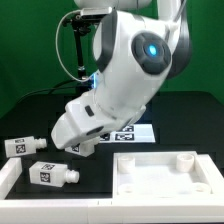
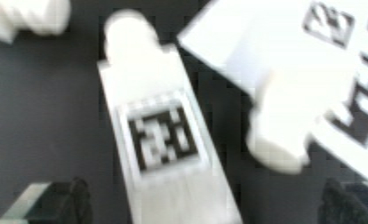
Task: Assemble one leg
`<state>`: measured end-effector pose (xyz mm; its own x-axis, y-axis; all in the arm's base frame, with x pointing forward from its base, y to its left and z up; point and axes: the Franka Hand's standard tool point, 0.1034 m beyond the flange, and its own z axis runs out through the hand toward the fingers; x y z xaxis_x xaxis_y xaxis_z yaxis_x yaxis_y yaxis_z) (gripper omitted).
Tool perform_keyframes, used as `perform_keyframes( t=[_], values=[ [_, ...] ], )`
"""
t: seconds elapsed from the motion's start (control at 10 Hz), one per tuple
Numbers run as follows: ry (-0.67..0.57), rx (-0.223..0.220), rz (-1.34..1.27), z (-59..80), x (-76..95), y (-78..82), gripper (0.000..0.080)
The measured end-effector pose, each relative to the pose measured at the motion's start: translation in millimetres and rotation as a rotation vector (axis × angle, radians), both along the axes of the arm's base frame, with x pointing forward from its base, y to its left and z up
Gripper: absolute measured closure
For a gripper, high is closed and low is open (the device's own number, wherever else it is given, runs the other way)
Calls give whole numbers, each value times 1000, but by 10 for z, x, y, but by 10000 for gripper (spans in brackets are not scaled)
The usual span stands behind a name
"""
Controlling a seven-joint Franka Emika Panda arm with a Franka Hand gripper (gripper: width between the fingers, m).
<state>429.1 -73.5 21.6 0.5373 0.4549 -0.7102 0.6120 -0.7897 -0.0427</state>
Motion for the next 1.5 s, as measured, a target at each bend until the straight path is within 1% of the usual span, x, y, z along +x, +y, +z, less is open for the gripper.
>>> perform_keyframes(
  t=[0.1,0.5,0.6,0.7,0.8,0.9,1.3,1.5],
  values=[
    [-16,-4,-7,-68,-34,8,150],
    [-15,-2,-9,-84,-42,0,150],
    [-11,-10,-13,-113,-39,-48,150],
    [-5,-23,-9,-122,17,-54,150],
    [-8,-59,12,-113,97,-26,150],
    [-10,-63,22,-135,116,18,150],
    [-7,-62,22,-141,103,-3,150],
    [10,-82,39,-146,43,-52,150]
  ],
)
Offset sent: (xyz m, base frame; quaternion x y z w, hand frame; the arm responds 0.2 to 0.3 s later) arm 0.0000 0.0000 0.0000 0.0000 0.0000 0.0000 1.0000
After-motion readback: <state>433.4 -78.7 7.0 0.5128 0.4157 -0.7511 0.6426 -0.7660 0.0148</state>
